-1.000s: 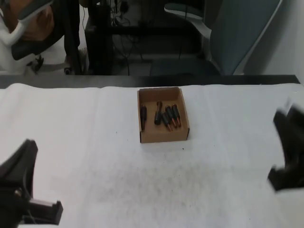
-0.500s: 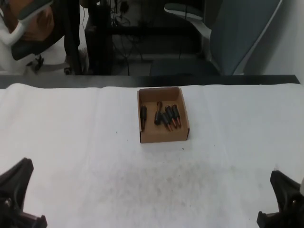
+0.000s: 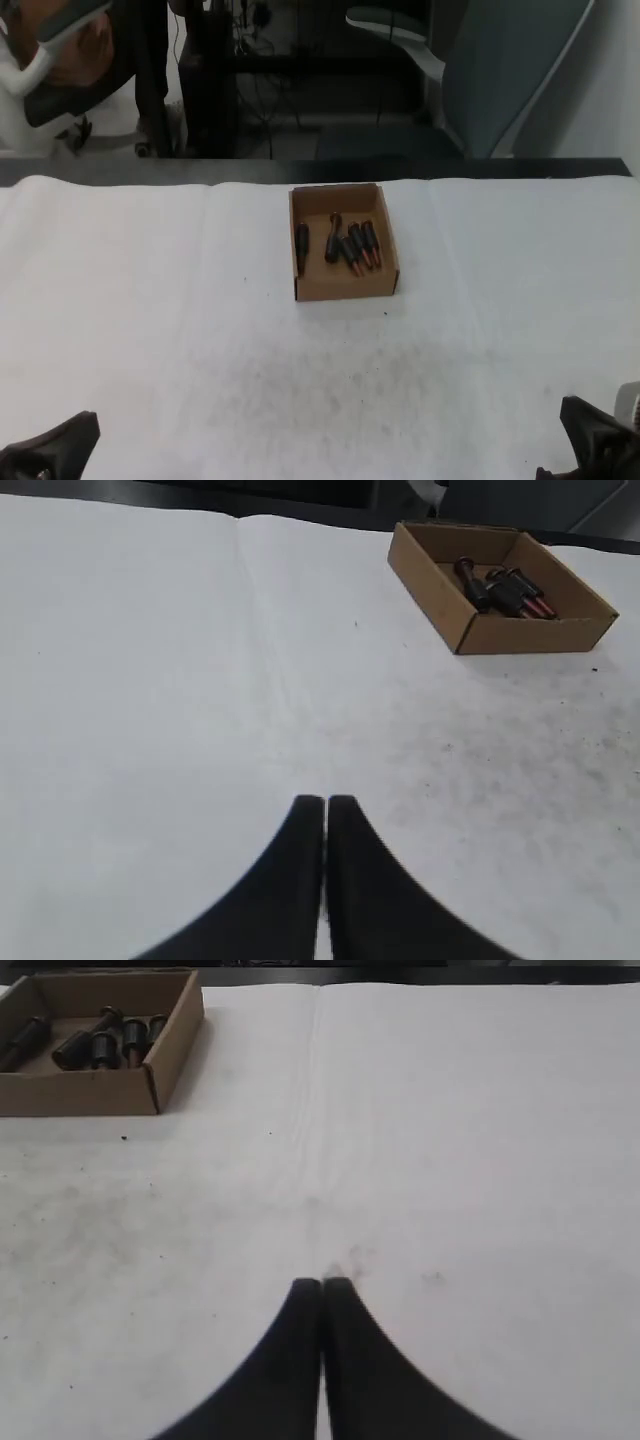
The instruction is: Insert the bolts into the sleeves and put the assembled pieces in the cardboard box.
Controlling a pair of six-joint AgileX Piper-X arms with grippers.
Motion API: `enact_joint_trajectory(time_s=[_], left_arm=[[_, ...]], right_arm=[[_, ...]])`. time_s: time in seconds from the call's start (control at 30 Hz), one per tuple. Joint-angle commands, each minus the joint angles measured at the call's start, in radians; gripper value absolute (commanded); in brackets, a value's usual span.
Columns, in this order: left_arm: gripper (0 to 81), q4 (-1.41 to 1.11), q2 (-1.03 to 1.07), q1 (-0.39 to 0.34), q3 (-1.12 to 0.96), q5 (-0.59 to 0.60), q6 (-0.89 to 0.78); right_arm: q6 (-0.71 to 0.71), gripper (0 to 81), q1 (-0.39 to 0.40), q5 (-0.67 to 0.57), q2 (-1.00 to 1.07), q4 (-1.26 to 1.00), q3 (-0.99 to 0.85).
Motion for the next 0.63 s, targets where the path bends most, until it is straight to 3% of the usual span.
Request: enact_joint_trajectory(time_s=[0.0,0.6], left_arm=[[1.8,-0.002,0.0,-0.004,-0.01,0.024,-0.09],[1.8,-0.005,0.0,-0.004,-0.01,0.028,-0.133]], right_arm=[[0.007,0.6,-0.005,-0.006,0.001,0.002,-0.01],[0.007,0.6,-0.005,-0.006,0.001,0.002,-0.01]])
